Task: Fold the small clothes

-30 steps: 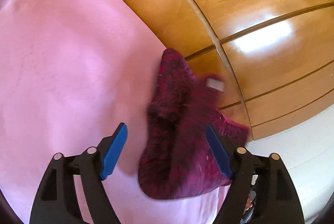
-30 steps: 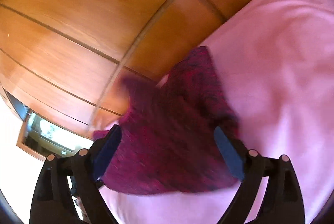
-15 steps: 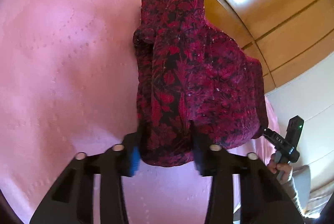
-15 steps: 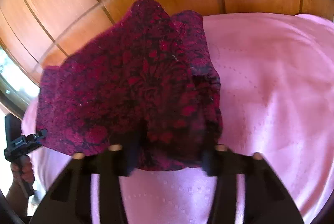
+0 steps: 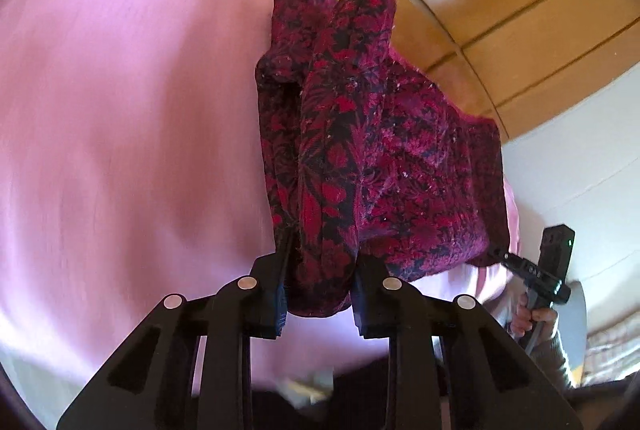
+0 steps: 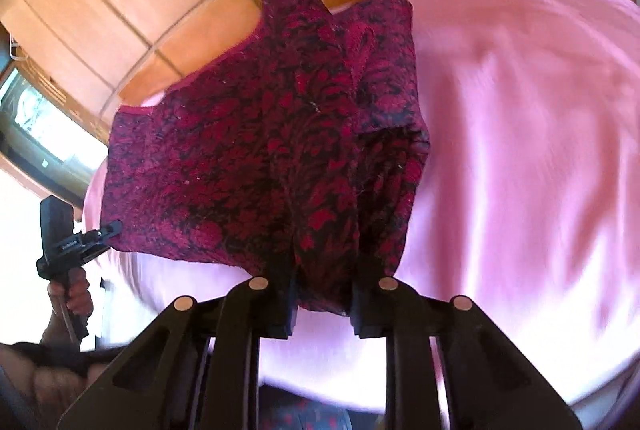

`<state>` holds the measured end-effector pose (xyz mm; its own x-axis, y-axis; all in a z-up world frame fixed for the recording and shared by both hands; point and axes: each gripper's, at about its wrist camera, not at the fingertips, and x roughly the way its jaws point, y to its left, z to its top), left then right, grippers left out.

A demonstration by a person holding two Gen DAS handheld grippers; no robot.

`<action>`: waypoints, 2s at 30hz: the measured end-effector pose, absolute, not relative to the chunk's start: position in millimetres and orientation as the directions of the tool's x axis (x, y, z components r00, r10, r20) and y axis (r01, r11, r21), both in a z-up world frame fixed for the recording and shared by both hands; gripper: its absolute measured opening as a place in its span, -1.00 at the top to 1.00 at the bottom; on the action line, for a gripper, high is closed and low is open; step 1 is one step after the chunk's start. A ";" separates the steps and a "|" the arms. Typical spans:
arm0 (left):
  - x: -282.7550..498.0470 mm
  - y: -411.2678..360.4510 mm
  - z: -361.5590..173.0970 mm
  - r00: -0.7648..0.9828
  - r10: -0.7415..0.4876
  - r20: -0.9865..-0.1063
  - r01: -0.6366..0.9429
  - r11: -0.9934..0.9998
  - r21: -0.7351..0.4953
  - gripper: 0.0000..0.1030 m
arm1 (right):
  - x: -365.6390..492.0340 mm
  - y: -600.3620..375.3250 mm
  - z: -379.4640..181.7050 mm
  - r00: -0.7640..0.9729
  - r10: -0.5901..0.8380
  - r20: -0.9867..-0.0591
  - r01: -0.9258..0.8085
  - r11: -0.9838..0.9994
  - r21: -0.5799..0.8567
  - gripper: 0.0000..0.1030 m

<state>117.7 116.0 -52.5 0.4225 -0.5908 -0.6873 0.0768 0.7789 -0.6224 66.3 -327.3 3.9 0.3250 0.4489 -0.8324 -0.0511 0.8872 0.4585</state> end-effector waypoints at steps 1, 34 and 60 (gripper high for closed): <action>106.9 114.8 -53.9 0.411 -0.593 -0.693 0.074 0.779 -0.622 0.54 | 57.4 -329.0 3.5 0.313 0.451 -0.836 -0.046 0.886 0.461 0.65; 141.4 70.1 20.2 0.726 0.017 -0.688 0.062 0.994 0.090 -0.49 | 135.1 -233.1 18.6 0.572 0.137 -0.809 -0.125 0.989 0.079 -0.95; 144.8 95.8 14.4 0.699 -0.074 -0.711 0.080 0.996 -0.024 -0.33 | 125.7 -243.8 10.1 0.531 0.146 -0.835 -0.134 0.987 0.087 -0.95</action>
<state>144.8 95.8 14.4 0.6992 -0.0736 -0.7111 0.0799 0.9965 -0.0245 125.7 -243.8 10.1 0.5310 0.1459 -0.8347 -0.1342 0.9871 0.0871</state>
